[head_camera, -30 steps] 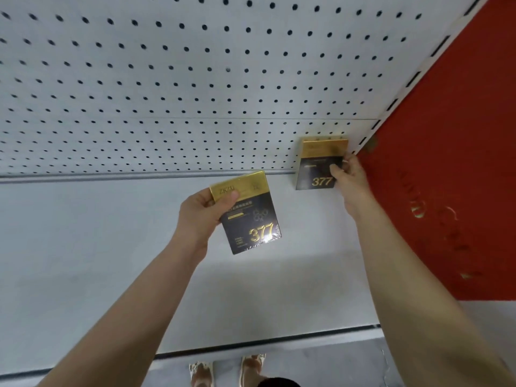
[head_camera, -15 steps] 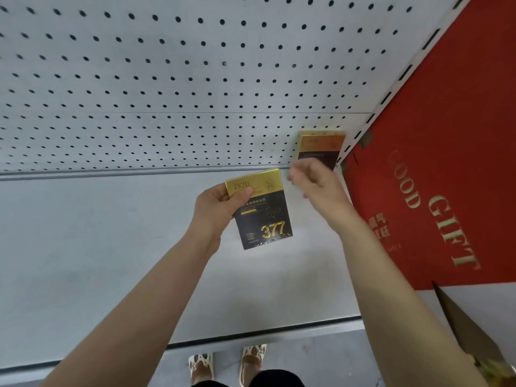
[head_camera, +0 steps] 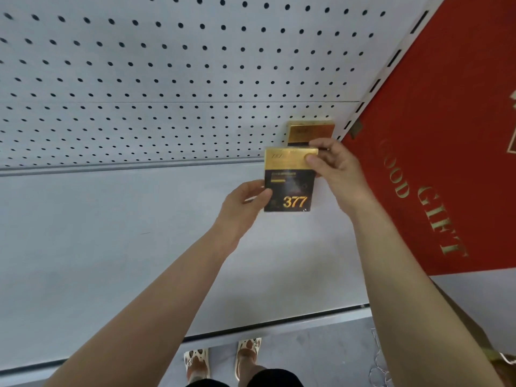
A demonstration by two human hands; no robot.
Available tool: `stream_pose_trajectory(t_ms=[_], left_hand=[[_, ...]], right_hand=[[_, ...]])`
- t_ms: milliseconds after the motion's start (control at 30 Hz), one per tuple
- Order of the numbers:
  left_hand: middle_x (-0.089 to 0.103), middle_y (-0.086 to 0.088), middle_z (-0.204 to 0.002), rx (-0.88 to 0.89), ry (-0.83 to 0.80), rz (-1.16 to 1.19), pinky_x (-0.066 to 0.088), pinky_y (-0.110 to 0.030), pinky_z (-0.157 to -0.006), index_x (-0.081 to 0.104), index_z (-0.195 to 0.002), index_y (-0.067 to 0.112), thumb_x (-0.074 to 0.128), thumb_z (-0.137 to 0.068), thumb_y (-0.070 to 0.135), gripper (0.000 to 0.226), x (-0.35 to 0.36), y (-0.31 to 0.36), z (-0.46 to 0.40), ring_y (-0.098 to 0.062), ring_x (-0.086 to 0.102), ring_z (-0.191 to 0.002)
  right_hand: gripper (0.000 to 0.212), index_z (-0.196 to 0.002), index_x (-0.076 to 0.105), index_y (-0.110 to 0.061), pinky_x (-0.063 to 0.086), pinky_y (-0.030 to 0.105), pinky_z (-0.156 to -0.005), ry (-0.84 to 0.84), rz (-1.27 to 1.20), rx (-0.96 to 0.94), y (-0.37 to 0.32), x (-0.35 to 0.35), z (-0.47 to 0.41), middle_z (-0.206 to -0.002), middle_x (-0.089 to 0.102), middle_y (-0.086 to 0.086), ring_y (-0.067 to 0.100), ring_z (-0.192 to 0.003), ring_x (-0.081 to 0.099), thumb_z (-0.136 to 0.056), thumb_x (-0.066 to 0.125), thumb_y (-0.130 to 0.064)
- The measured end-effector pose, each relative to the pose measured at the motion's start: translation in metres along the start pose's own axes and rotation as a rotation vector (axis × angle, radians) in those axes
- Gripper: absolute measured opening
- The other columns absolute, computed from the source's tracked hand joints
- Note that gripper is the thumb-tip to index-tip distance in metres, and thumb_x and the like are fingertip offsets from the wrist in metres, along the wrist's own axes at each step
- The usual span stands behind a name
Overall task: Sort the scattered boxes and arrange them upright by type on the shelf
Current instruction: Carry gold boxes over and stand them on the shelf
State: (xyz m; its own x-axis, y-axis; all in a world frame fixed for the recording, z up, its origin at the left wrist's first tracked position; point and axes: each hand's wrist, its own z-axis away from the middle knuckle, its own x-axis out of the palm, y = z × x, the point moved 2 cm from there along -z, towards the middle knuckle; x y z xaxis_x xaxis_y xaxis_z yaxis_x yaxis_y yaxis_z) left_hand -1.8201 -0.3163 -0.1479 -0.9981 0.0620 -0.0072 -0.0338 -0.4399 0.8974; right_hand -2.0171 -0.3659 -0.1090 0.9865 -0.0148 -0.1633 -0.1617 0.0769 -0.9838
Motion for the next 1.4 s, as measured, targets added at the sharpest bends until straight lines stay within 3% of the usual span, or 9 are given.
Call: stream_pose_trajectory(t_ms=[200,400,500,600,733,833,1033,1167,1400], left_hand=[[0.044,0.006,-0.146,0.061,-0.065,-0.194,0.039,-0.03,-0.096,0.036,-0.147,0.028,0.053,-0.099,0.029,0.051,0.028,0.005,-0.016,-0.016,0.049,-0.126],[0.045,0.007,-0.143,0.135,-0.056,-0.213,0.044,-0.036,-0.104,0.038,-0.145,0.029,0.054,-0.098,0.022,0.051,0.036,0.005,-0.027,-0.017,0.053,-0.124],[0.044,0.014,-0.13,0.158,-0.054,-0.231,0.044,-0.031,-0.101,0.038,-0.145,0.028,0.053,-0.098,0.017,0.051,0.037,0.005,-0.027,-0.014,0.052,-0.12],[0.044,0.009,-0.14,0.146,-0.038,-0.241,0.044,-0.035,-0.104,0.037,-0.146,0.027,0.054,-0.098,0.019,0.052,0.036,0.0,-0.029,-0.013,0.051,-0.121],[0.047,0.006,-0.144,0.124,-0.001,-0.274,0.044,-0.033,-0.104,0.041,-0.145,0.024,0.055,-0.098,0.023,0.049,0.024,-0.002,-0.024,-0.01,0.051,-0.121],[0.061,0.006,-0.127,0.194,0.073,-0.297,0.042,-0.017,-0.093,0.054,-0.133,0.023,0.055,-0.098,0.019,0.035,0.003,0.002,-0.005,-0.008,0.058,-0.108],[0.069,0.014,-0.109,0.268,0.361,-0.31,0.042,-0.005,-0.079,0.064,-0.113,0.031,0.054,-0.097,0.023,0.021,-0.075,-0.015,0.062,-0.003,0.063,-0.096],[0.069,0.015,-0.106,0.236,0.587,-0.282,0.046,-0.011,-0.081,0.065,-0.11,0.032,0.056,-0.096,0.023,0.02,-0.135,-0.046,0.123,-0.004,0.065,-0.093],[0.068,0.018,-0.098,0.132,0.936,-0.108,0.048,-0.018,-0.077,0.066,-0.108,0.036,0.058,-0.095,0.027,0.018,-0.237,-0.119,0.24,-0.006,0.065,-0.09]], right_hand=[[0.022,-0.112,0.057,-0.016,0.05,0.019,-0.072,0.091,0.146,-0.048,0.011,-0.015,-0.024,-0.087,0.067,-0.009,0.001,-0.084,0.065,-0.094,0.062,-0.004],[0.029,-0.114,0.064,-0.017,0.047,0.006,-0.076,0.257,0.456,-0.219,0.017,-0.013,-0.038,-0.116,0.055,0.003,-0.003,-0.087,0.058,-0.088,0.067,-0.007],[0.031,-0.116,0.063,-0.013,0.044,0.005,-0.076,0.264,0.513,-0.271,0.021,-0.009,-0.037,-0.115,0.055,0.007,0.007,-0.086,0.058,-0.087,0.065,-0.001],[0.032,-0.119,0.062,-0.014,0.043,0.005,-0.077,0.258,0.561,-0.263,0.021,-0.007,-0.036,-0.116,0.055,0.006,0.009,-0.088,0.057,-0.088,0.064,-0.003],[0.039,-0.125,0.058,-0.018,0.049,0.033,-0.092,0.275,0.678,-0.316,0.016,-0.006,-0.028,-0.117,0.051,0.005,0.021,-0.102,0.056,-0.088,0.064,-0.006],[0.034,-0.123,0.058,-0.016,0.048,0.043,-0.092,0.286,0.737,-0.389,0.012,0.001,-0.014,-0.112,0.053,0.009,0.027,-0.103,0.055,-0.09,0.059,-0.011],[0.022,-0.117,0.062,-0.012,0.048,0.038,-0.085,0.022,0.656,-0.44,0.015,0.065,0.035,-0.102,0.059,0.003,0.023,-0.096,0.058,-0.098,0.051,-0.015],[0.021,-0.118,0.061,-0.018,0.049,0.037,-0.088,-0.205,0.602,-0.399,0.024,0.134,0.077,-0.103,0.055,-0.007,0.017,-0.099,0.059,-0.101,0.049,-0.02],[0.024,-0.122,0.059,-0.02,0.049,0.038,-0.09,-0.578,0.601,-0.511,0.011,0.27,0.155,-0.107,0.061,-0.003,0.016,-0.099,0.058,-0.101,0.048,-0.025]])
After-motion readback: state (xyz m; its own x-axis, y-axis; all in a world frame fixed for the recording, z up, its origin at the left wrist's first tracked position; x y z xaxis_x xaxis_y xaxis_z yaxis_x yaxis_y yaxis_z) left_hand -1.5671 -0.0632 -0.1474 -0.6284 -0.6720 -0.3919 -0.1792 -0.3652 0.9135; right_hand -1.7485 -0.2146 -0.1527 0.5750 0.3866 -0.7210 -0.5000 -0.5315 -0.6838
